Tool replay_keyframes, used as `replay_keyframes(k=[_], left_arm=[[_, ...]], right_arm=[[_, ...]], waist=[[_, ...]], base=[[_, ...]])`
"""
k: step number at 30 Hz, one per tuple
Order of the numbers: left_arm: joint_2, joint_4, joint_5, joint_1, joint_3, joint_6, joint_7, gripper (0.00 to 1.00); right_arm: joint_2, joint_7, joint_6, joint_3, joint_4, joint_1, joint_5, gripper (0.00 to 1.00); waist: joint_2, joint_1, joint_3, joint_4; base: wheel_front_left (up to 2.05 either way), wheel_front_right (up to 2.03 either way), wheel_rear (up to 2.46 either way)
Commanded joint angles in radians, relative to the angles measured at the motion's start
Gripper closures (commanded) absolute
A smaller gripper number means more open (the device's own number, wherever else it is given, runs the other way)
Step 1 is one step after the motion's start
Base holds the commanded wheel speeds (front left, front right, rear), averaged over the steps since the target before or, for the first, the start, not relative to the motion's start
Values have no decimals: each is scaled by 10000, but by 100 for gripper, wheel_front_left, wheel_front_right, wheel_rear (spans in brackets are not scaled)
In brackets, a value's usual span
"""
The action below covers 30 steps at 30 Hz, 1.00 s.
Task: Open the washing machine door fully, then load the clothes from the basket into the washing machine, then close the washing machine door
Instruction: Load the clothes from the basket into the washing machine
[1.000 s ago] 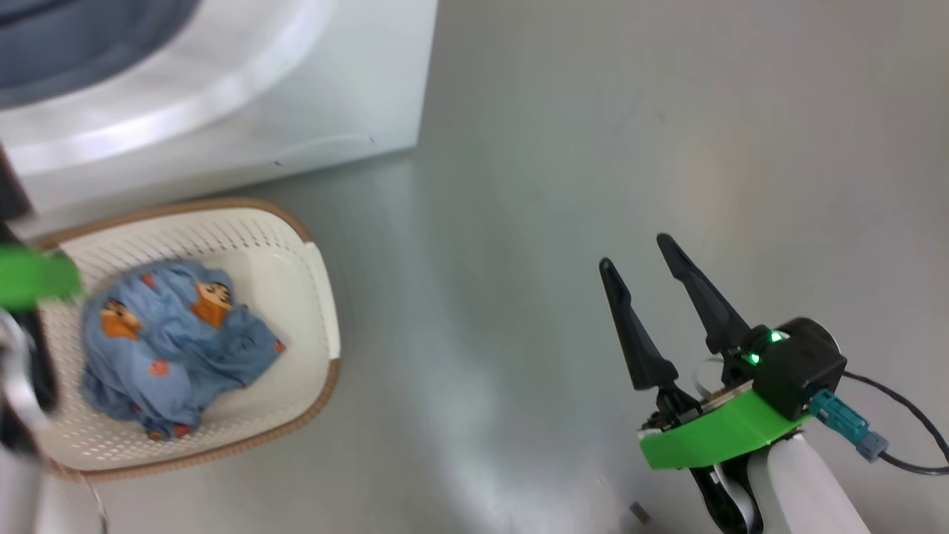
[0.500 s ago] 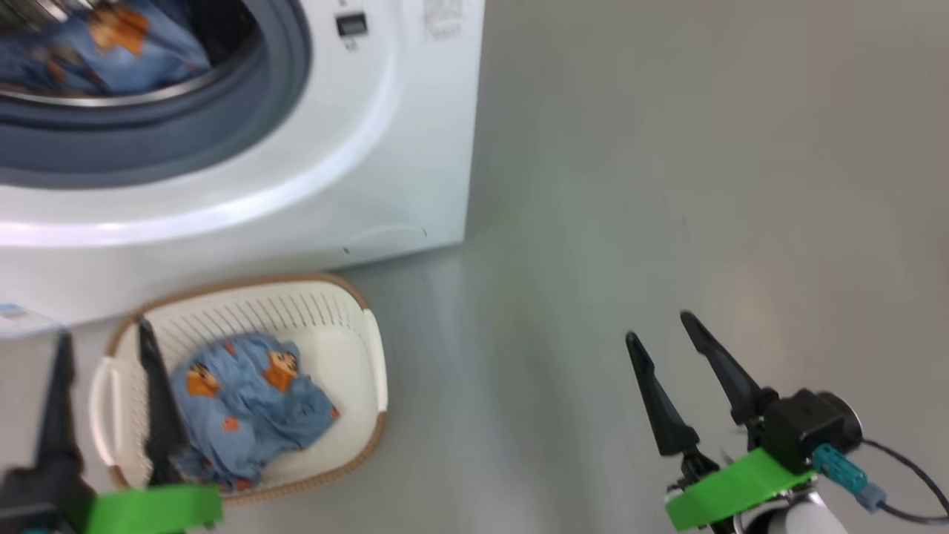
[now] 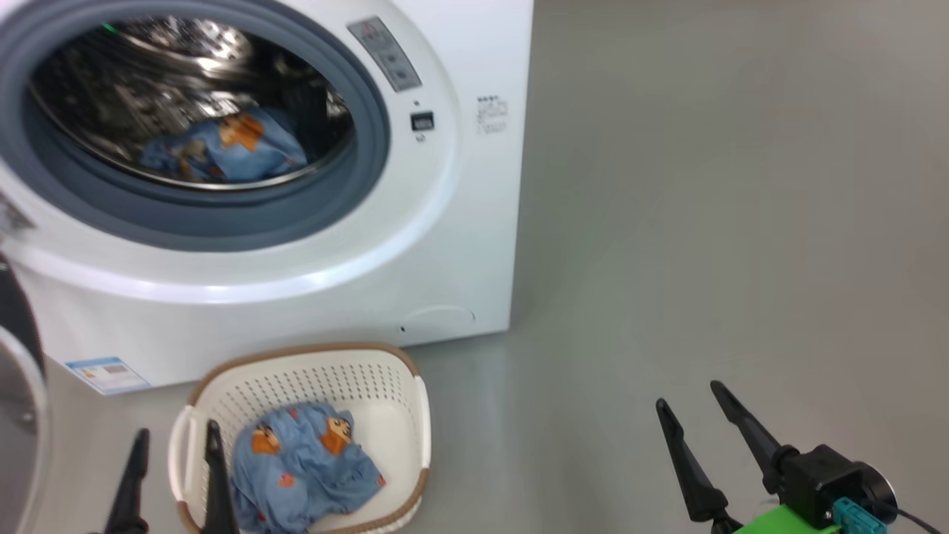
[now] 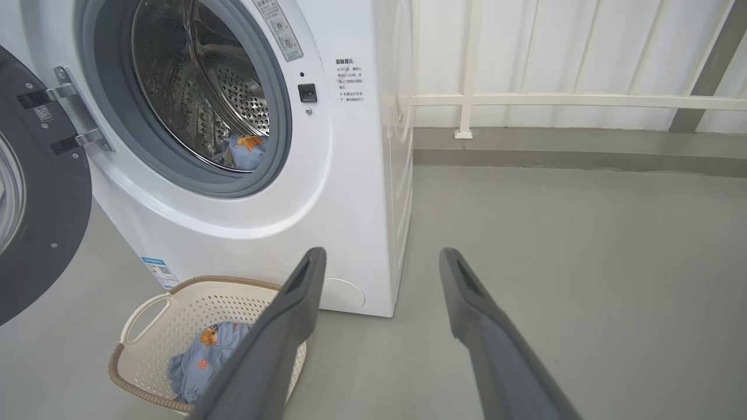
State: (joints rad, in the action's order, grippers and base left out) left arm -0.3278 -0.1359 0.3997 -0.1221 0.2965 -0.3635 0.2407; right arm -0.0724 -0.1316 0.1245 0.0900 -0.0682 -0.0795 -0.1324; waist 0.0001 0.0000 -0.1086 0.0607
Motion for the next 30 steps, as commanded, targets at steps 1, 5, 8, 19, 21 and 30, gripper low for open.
replay_keyframes(k=[1, 5, 8, 19, 21, 30], left_arm=[[-114, -126, 13, 121, -306, 73, 123, 0], [-93, 23, 96, -73, -202, 155, 125, 0], [-91, 74, 150, -188, -166, 167, 108, 0], [-155, 47, 227, -325, -166, 100, 41, 0], [-158, 37, 236, -327, -176, 82, 43, 0], [-150, 89, 276, -311, -175, 11, 44, 0]], right_arm=[[-44, 51, 62, 239, -327, -4, 43, 0], [-7, 201, 62, 175, -532, -258, 36, 0], [23, 278, 62, 87, -633, -436, 37, 0], [120, 431, 62, -27, -851, -705, 66, 0], [133, 440, 62, -45, -856, -708, 66, 0], [176, 477, 62, -14, -925, -666, 108, 0]], waist=[[-1, 0, 576, -373], [-1, 0, 914, -435], [-1, 0, 1100, -461], [-1, 0, 1269, -406], [-1, 0, 1271, -391], [-1, 0, 1255, -379]], base=[[0, 0, 0], [0, 0, 0], [0, 0, 0], [0, 0, 0], [0, 0, 0], [0, 0, 0]])
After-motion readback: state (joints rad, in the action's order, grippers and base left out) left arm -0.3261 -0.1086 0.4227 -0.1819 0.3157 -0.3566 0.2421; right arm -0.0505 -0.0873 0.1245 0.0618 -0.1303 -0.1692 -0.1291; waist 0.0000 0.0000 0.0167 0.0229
